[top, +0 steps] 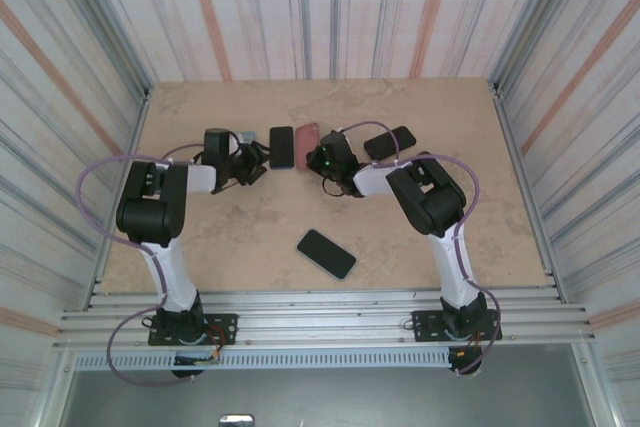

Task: Take the phone out of the phone case

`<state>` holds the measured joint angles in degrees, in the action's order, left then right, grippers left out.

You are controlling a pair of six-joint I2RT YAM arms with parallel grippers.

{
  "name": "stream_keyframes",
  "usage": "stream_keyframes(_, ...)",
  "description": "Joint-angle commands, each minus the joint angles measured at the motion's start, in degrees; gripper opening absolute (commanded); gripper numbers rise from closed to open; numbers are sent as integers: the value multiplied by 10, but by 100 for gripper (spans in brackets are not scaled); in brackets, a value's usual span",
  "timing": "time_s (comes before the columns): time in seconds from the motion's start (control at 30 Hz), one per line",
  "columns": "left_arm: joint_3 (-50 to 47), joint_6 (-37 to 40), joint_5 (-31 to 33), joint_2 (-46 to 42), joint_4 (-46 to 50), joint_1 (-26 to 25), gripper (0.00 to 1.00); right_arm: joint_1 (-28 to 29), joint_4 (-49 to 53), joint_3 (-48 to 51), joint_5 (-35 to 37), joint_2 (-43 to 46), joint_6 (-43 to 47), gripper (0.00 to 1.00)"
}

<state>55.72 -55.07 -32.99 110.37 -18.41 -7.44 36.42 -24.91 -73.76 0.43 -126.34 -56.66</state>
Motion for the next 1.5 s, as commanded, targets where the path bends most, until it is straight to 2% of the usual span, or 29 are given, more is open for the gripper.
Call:
stream_keyframes(0.0, -3, 24, 3, -38, 25, 5, 70, 1, 35, -22, 16, -1, 52, 28)
stream_keyframes(0.4, -18, 29, -11, -95, 37, 7, 75, -12, 128, -49, 32, 53, 147, 58)
stream_keyframes(0.6, -20, 39, -14, -122, 50, 7, 78, -31, 170, -30, 48, 105, 174, 68)
stream_keyframes(0.73, -29, 42, -23, -139, 49, 6, 79, -56, 191, -5, 47, 148, 202, 71)
stream_keyframes(0.87, -44, 38, -33, -160, 41, 3, 82, -87, 256, -4, 32, 188, 287, 76)
stream_keyframes(0.93, -49, 37, -37, -167, 37, 0, 82, -107, 294, -11, 23, 200, 323, 86)
stream_keyframes(1.07, -53, 36, -39, -174, 32, -12, 85, -150, 348, -18, -5, 217, 389, 87)
stream_keyframes(1.13, -54, 36, -41, -175, 31, -15, 86, -172, 356, -17, -46, 220, 430, 88)
stream_keyframes(1.3, -60, 36, -40, -181, 31, -20, 87, -210, 395, -34, -79, 210, 573, 92)
stream_keyframes(1.37, -62, 35, -39, -182, 29, -23, 87, -232, 415, -53, -89, 197, 587, 93)
stream_keyframes(1.4, -62, 34, -39, -182, 28, -23, 87, -241, 429, -67, -93, 189, 591, 100)
stream_keyframes(1.47, -64, 31, -38, -181, 25, -24, 87, -250, 452, -96, -96, 172, 605, 99)
